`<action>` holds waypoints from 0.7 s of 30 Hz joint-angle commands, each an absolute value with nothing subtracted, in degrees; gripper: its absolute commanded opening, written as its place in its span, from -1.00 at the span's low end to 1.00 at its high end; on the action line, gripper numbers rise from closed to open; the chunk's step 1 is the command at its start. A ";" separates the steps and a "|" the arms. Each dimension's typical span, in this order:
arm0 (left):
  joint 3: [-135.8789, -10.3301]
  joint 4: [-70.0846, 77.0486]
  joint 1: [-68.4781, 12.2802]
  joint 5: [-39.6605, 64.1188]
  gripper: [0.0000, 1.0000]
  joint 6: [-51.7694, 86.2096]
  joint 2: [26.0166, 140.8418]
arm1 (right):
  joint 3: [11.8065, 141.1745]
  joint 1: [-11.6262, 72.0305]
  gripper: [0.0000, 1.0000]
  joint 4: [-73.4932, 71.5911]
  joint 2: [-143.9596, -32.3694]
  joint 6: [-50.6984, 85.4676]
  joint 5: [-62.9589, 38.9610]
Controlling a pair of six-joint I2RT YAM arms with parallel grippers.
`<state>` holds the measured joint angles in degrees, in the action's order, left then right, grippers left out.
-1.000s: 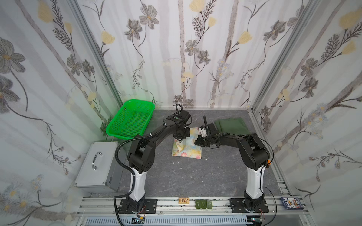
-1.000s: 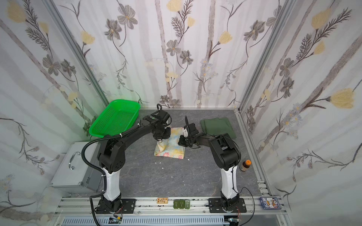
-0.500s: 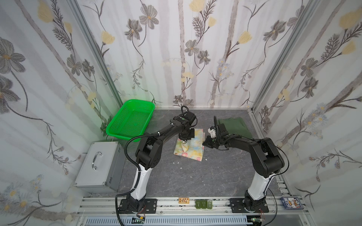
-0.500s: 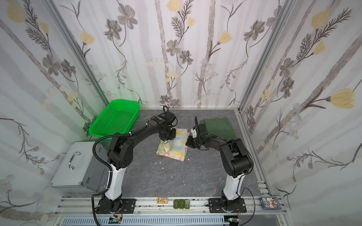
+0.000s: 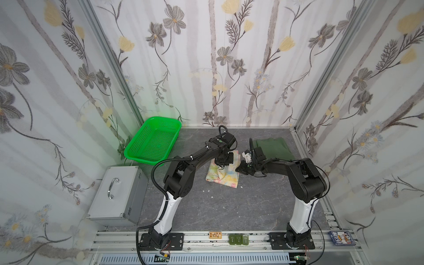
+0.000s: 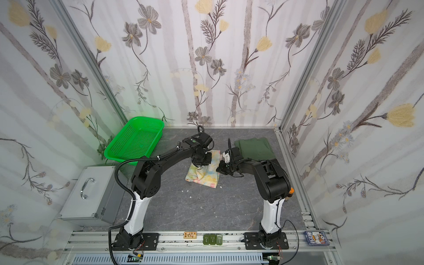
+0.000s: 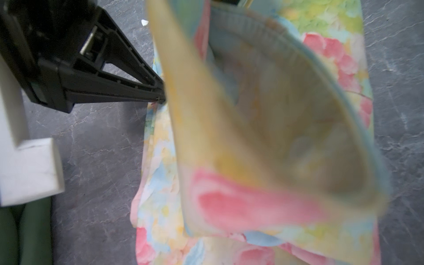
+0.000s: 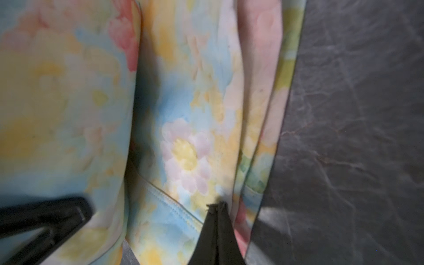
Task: Fold and stack skirts
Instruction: Fold the skirt at the center of the table.
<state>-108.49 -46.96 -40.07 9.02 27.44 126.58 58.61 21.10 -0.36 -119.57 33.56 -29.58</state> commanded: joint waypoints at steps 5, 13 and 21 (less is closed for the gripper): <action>-112.23 -47.10 -41.02 7.43 -1.00 28.50 130.09 | 58.27 21.43 -0.89 1.32 -120.50 33.16 -26.28; -112.41 -47.11 -41.37 6.35 -1.00 28.53 131.26 | 58.36 21.62 -0.89 1.42 -120.32 33.30 -26.36; -112.40 -47.11 -41.16 5.33 0.15 28.92 129.35 | 58.10 21.51 -0.89 1.74 -119.93 33.33 -26.46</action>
